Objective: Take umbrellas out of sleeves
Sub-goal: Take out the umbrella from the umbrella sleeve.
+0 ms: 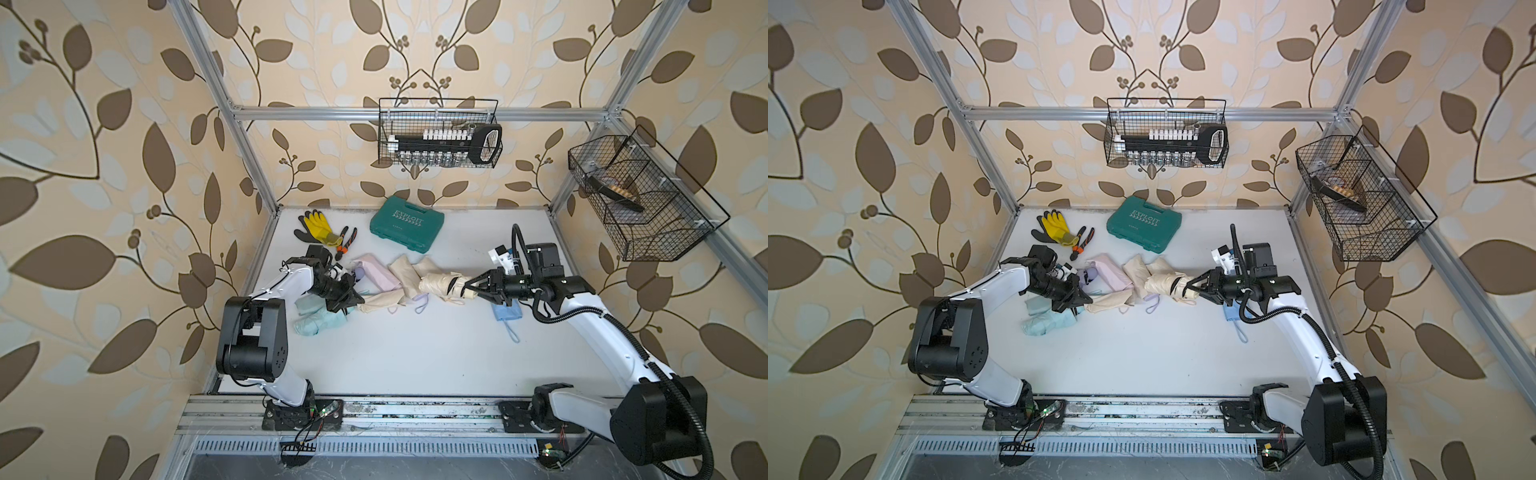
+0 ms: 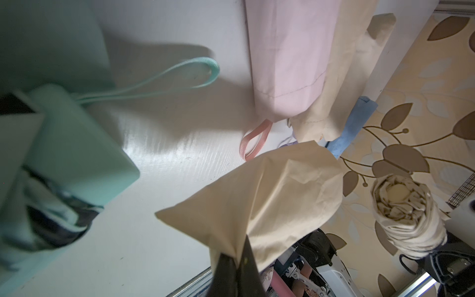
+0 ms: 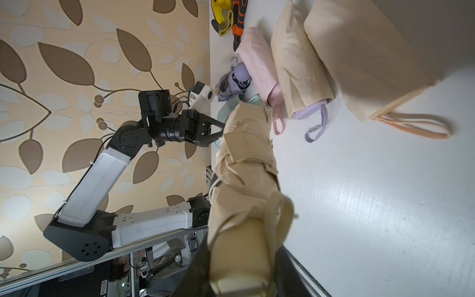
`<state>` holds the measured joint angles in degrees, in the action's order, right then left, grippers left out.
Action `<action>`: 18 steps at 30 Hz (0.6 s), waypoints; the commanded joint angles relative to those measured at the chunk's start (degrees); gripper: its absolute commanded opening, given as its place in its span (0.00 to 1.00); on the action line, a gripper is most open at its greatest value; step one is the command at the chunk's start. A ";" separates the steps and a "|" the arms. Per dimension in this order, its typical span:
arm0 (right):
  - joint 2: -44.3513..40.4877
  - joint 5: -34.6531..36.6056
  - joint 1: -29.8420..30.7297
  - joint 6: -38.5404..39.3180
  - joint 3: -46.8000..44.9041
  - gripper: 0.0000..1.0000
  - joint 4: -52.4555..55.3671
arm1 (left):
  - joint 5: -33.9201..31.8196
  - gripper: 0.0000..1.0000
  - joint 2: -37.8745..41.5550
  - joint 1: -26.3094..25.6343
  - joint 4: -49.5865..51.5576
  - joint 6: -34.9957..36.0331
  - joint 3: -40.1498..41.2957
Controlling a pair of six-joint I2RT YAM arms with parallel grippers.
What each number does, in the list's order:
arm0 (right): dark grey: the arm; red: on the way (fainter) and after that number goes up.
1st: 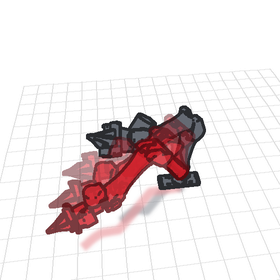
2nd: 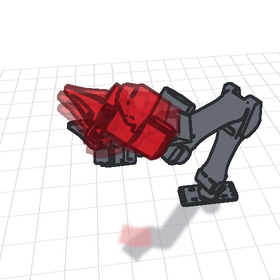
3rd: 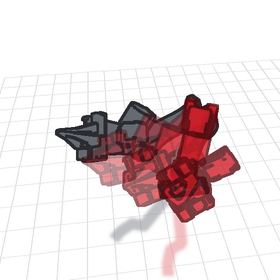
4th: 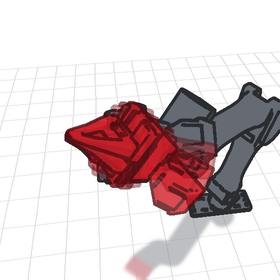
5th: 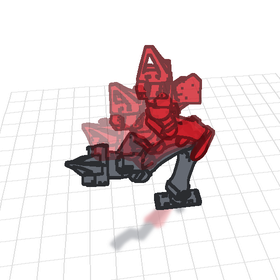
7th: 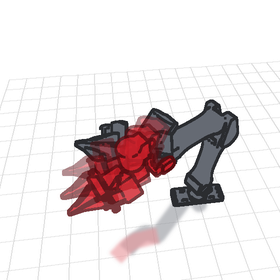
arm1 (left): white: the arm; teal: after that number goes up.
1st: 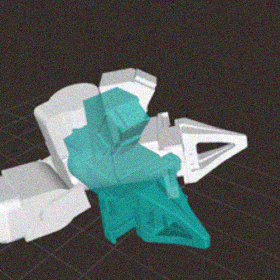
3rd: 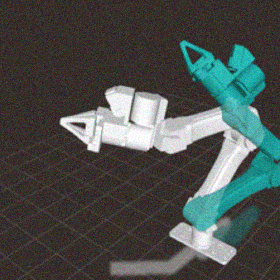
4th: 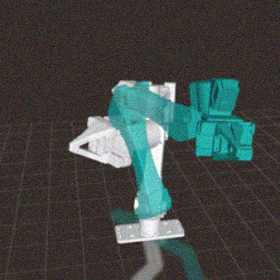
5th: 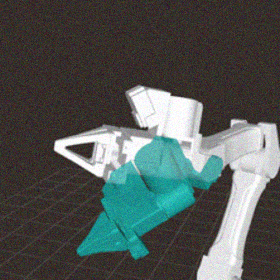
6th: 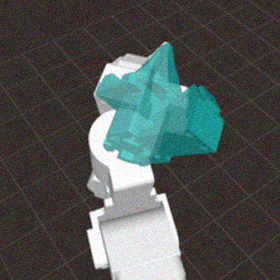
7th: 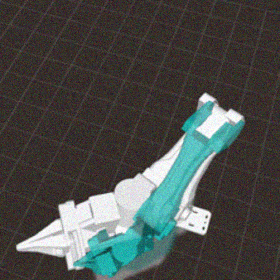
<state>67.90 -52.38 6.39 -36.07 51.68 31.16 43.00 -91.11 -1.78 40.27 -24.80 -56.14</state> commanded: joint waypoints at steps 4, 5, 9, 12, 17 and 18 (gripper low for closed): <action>-1.78 -5.49 2.33 -0.10 3.49 0.12 1.28 | 1.85 0.01 3.23 0.52 -2.58 -0.35 4.16; -1.49 -6.02 3.13 -0.35 3.78 0.12 0.87 | 2.64 0.01 3.71 0.40 -3.90 -1.18 5.24; -0.81 -6.39 4.87 -0.36 4.40 0.12 0.62 | 2.66 0.01 5.55 0.40 -5.11 -1.86 8.32; -0.91 -6.98 5.42 -1.24 3.90 0.12 -0.48 | 3.11 0.02 7.13 0.37 -5.92 -2.29 10.34; -1.37 -7.81 6.23 -2.76 1.58 0.13 -3.01 | 3.49 0.02 7.96 0.15 -5.99 -2.75 11.72; -1.45 -7.89 6.33 -2.94 1.12 0.13 -3.25 | 3.62 0.02 8.05 0.00 -6.12 -3.02 11.99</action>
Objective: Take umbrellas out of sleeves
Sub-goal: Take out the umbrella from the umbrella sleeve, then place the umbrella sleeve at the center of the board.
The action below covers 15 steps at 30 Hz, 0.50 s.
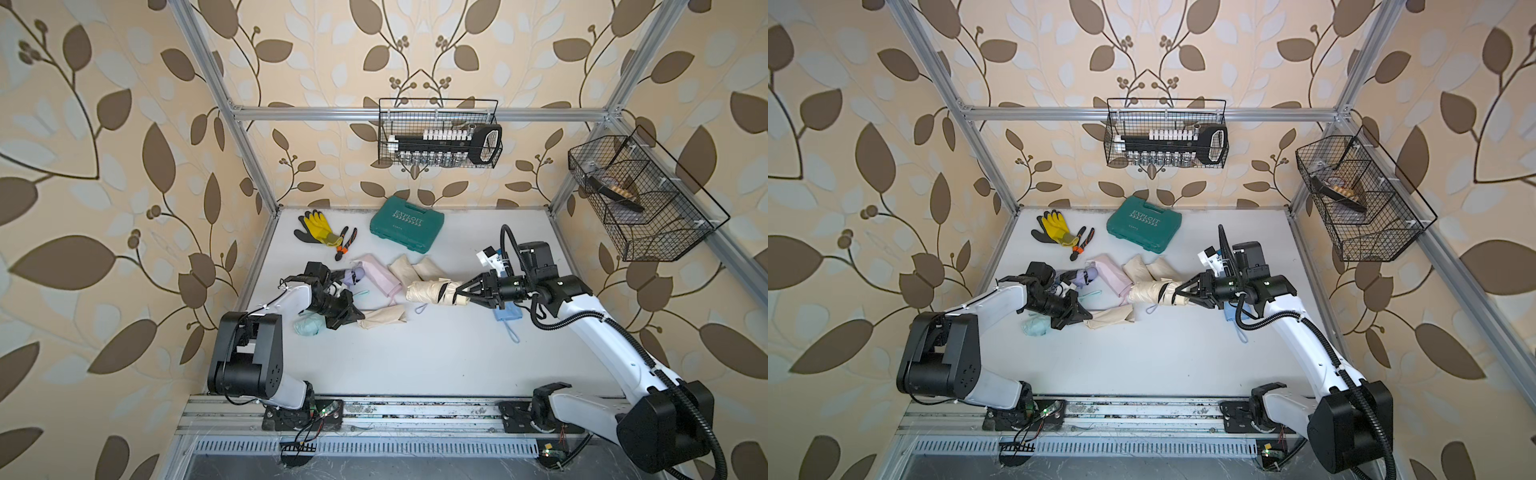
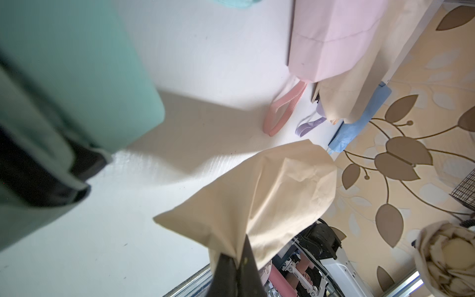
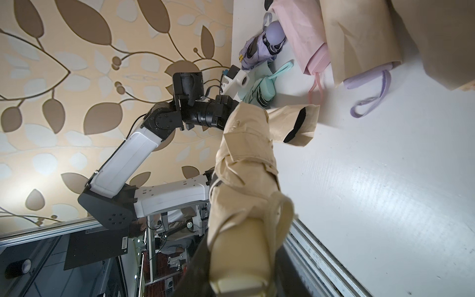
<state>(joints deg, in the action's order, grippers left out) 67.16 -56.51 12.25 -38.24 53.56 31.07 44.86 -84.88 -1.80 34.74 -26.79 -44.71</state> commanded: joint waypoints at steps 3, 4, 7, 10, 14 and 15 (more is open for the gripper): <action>-1.34 -3.65 0.78 -1.13 -2.03 0.13 -3.53 | 2.25 0.04 1.87 -1.24 -1.53 -2.17 1.28; -1.71 -3.61 0.76 -1.24 -2.47 0.13 -3.61 | 2.10 0.05 1.84 -1.86 -1.60 -2.30 1.42; -2.30 -3.68 0.80 -1.49 -3.94 0.13 -3.94 | 1.73 0.06 3.90 -3.64 -1.93 -3.13 2.00; -3.03 -3.75 1.00 -1.58 -5.27 0.13 -4.18 | 0.70 0.07 4.69 -5.40 -2.86 -4.17 2.89; -3.71 -3.72 1.53 -1.67 -6.74 0.13 -4.01 | -0.02 0.14 5.01 -6.40 -3.45 -4.77 4.26; -3.87 -3.57 1.71 -1.73 -7.07 0.13 -3.95 | -0.28 0.15 5.15 -6.36 -3.30 -4.72 4.59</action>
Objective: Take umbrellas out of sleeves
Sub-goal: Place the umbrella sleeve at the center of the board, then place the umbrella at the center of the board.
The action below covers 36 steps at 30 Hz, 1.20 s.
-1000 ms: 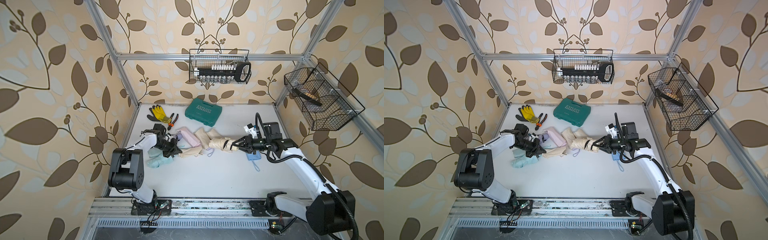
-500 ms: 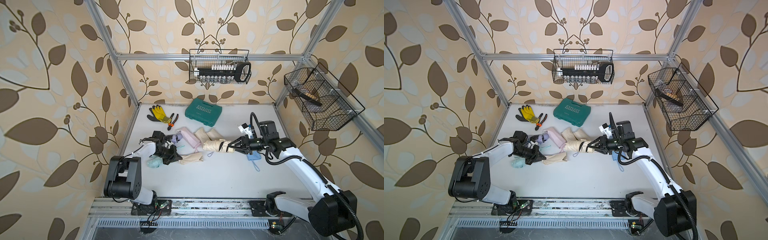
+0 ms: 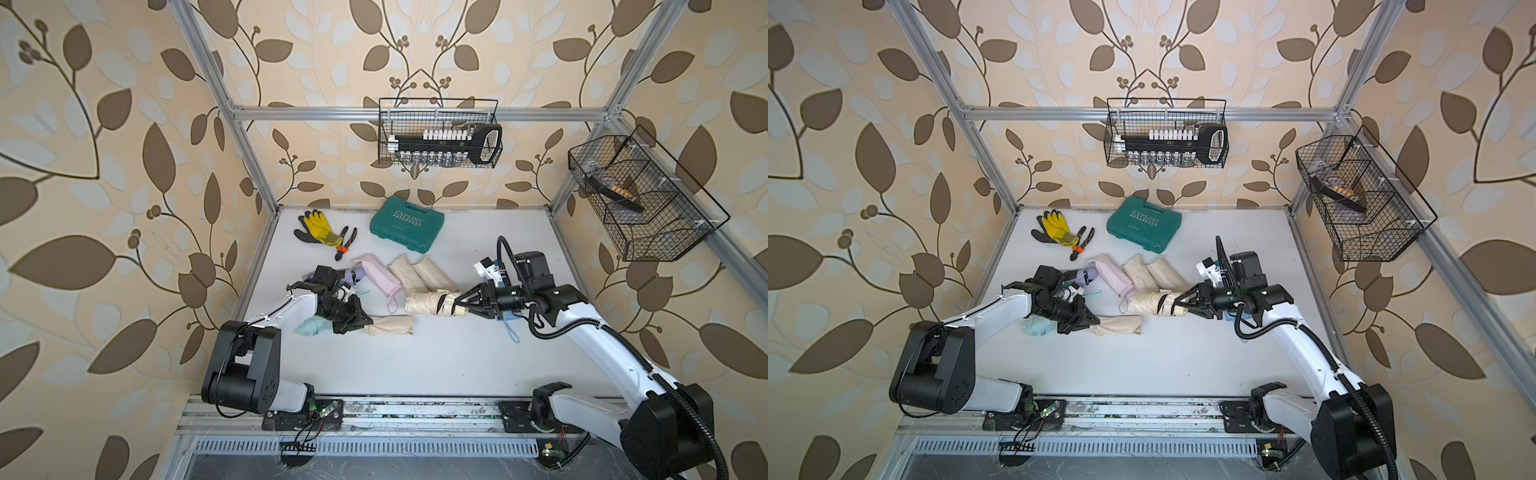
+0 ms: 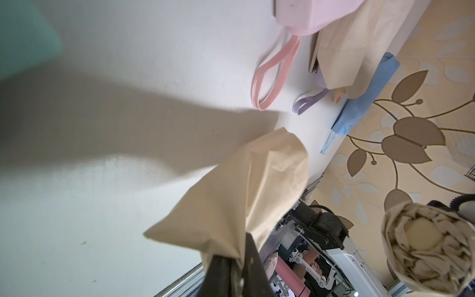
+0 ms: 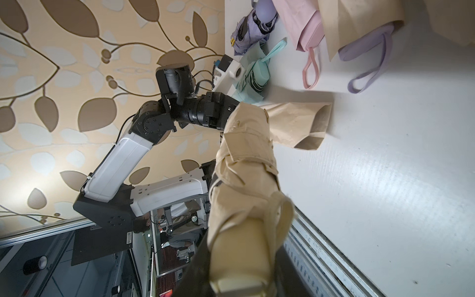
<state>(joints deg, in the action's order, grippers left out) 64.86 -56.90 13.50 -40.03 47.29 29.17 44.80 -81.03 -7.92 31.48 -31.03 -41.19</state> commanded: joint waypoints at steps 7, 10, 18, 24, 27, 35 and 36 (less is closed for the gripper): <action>-2.61 -2.19 2.15 -1.26 -2.52 0.13 -3.04 | -1.39 0.49 2.67 -0.21 1.78 0.02 1.03; -2.33 -1.49 3.89 -2.11 -2.72 0.13 -3.80 | -2.67 0.74 4.03 -0.23 3.99 0.74 0.01; -0.23 3.44 14.11 -8.83 -6.22 0.13 -13.02 | -9.15 0.99 12.29 -0.16 10.91 1.97 -4.08; 4.77 8.42 25.40 -14.28 -8.16 0.13 -21.50 | -11.53 0.99 17.42 -0.16 11.77 1.01 -5.02; 7.84 10.00 29.37 -15.54 -8.57 0.13 -24.98 | -11.49 0.99 17.66 -0.09 12.53 1.27 -4.56; 16.95 10.46 32.13 -15.87 -8.91 0.13 -32.11 | -12.09 0.99 20.37 -0.08 12.53 0.26 -3.29; 17.77 10.44 32.20 -15.88 -8.80 0.13 -32.75 | -12.02 0.99 20.32 -0.07 12.72 0.35 -3.28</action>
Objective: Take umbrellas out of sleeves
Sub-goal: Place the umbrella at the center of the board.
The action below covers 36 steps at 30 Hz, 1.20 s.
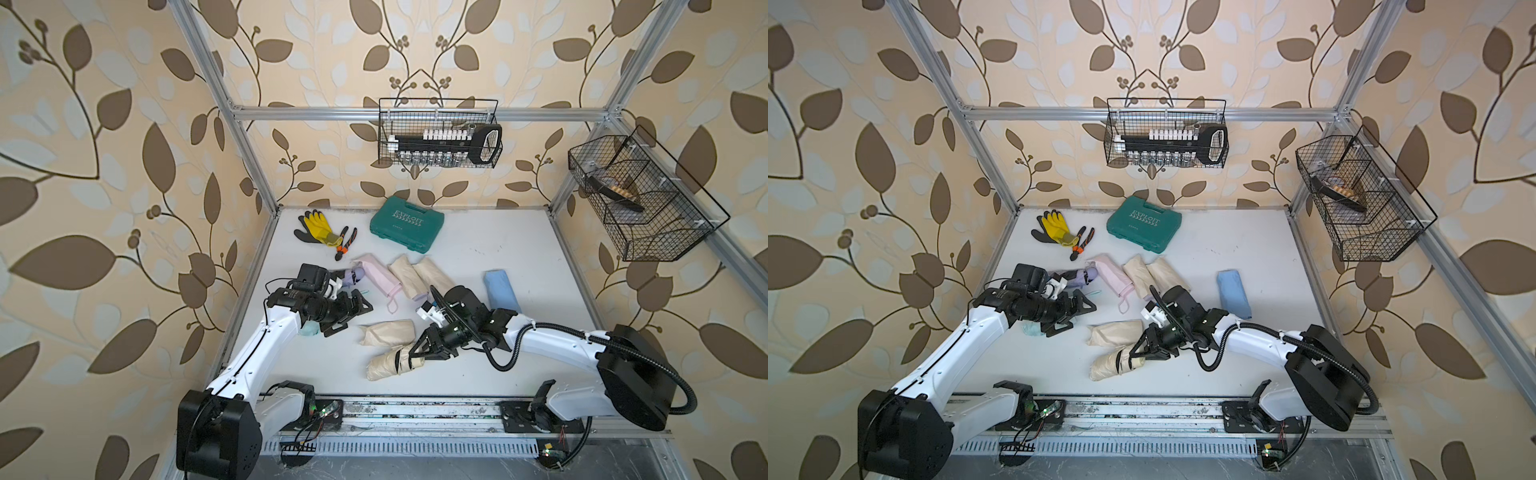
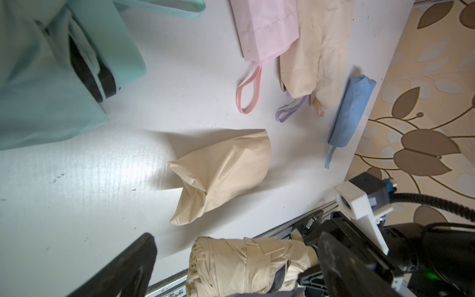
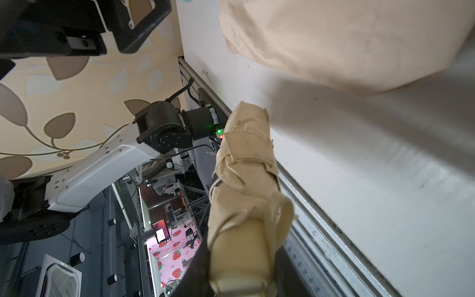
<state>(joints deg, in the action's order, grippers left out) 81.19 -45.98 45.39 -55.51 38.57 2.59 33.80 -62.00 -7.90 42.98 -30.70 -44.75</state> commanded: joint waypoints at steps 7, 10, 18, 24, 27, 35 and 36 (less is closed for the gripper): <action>5.58 -0.78 0.33 -0.40 -0.27 0.13 -9.22 | -0.57 0.99 0.74 -0.11 1.75 0.22 -0.02; 6.88 -0.47 0.30 0.26 -0.66 0.13 -9.60 | -0.49 0.99 0.58 -0.10 1.44 0.04 0.28; 11.25 -0.51 -0.17 1.04 -1.28 0.16 -11.10 | 0.01 0.99 0.01 -0.10 0.88 -0.11 0.54; 13.36 -0.43 -0.70 1.96 -1.39 0.23 -11.18 | 0.25 0.99 -0.16 -0.14 0.97 -0.04 0.50; 14.15 -0.49 -1.48 2.49 -1.65 0.25 -11.11 | 0.23 0.99 -0.14 -0.14 0.91 -0.04 0.54; 16.59 -0.78 -3.53 3.98 -2.16 0.36 -11.08 | 0.74 0.99 -0.93 -0.10 0.70 0.31 0.54; 16.80 -0.78 -3.68 4.06 -2.29 0.38 -10.97 | 0.74 0.99 -0.87 -0.10 0.71 0.37 0.52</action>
<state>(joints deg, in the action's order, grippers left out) 96.23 -49.89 42.19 -52.34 38.24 -11.77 34.02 -62.76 -7.90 43.48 -30.68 -44.69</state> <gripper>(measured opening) 0.377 0.989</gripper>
